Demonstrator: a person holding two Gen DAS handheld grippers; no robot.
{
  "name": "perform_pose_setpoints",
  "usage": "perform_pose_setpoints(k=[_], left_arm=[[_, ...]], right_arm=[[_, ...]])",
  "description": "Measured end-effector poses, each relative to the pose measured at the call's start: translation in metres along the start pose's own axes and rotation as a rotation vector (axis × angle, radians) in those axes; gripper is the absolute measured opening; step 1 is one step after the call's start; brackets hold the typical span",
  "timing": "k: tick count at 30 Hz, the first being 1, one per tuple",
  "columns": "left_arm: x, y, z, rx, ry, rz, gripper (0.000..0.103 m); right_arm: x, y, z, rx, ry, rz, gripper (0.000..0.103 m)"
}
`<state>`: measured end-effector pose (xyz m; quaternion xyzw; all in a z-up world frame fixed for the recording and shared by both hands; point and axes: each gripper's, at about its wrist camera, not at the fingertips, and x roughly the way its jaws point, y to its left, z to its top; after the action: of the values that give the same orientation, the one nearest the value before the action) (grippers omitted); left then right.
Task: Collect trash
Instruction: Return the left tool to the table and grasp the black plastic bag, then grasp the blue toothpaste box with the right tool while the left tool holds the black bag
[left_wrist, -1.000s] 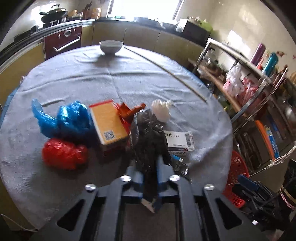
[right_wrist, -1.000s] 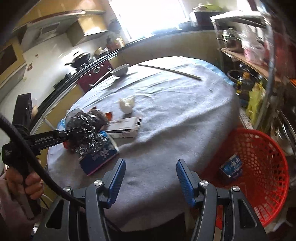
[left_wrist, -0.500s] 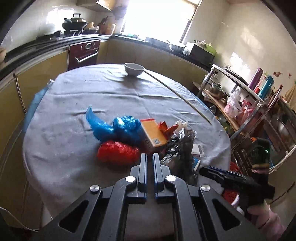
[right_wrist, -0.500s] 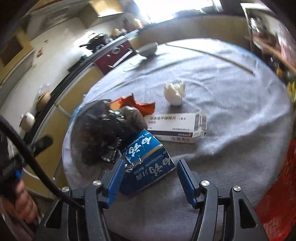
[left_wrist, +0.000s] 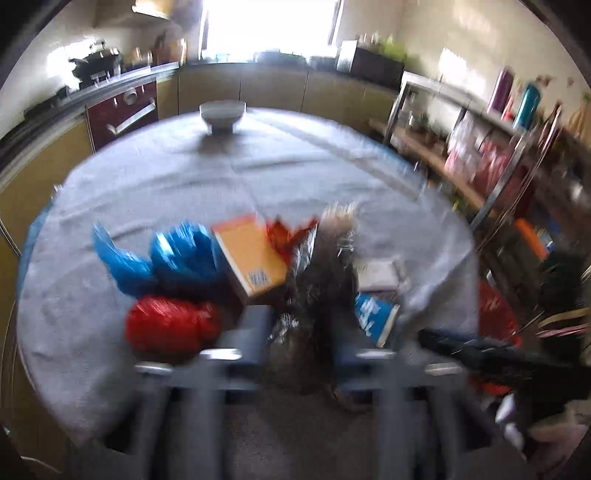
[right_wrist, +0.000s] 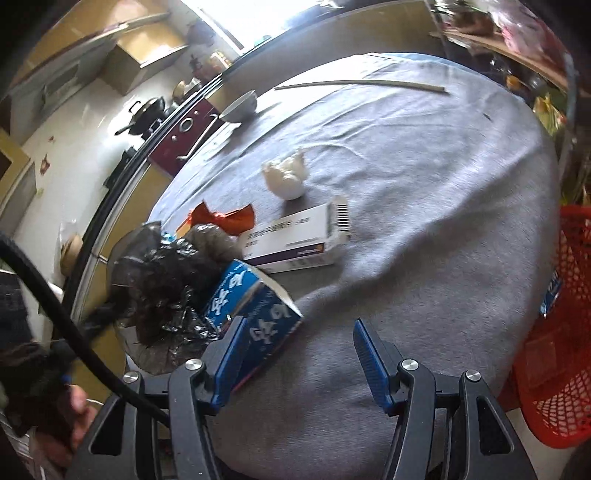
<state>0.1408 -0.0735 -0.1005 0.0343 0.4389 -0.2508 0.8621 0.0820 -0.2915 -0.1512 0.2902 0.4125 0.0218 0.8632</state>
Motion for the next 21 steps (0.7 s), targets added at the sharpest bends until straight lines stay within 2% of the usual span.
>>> perform_pose_setpoints(k=[4, 7, 10, 16, 19, 21], left_arm=[[-0.008, 0.020, -0.006, -0.082, -0.036, -0.028, 0.003], [-0.038, 0.038, -0.016, -0.106, -0.114, -0.053, 0.002], [-0.062, 0.058, -0.030, -0.152, -0.154, -0.064, 0.002], [-0.067, 0.100, -0.056, -0.239, -0.147, -0.013, 0.002], [-0.055, 0.112, -0.063, -0.268, -0.104, -0.045, 0.002], [-0.053, 0.112, -0.065, -0.282, -0.108, -0.072, 0.002]], right_arm=[[-0.005, -0.003, -0.002, -0.002, 0.000, 0.009, 0.063], [-0.006, 0.003, -0.001, -0.010, 0.010, 0.039, 0.063], [-0.003, 0.016, -0.003, -0.021, 0.038, 0.083, 0.063], [0.021, 0.041, -0.010, -0.001, 0.155, 0.106, 0.063], [0.027, 0.048, -0.012, 0.007, 0.172, 0.084, 0.063], [0.032, 0.052, -0.008, 0.027, 0.182, 0.070, 0.063]])
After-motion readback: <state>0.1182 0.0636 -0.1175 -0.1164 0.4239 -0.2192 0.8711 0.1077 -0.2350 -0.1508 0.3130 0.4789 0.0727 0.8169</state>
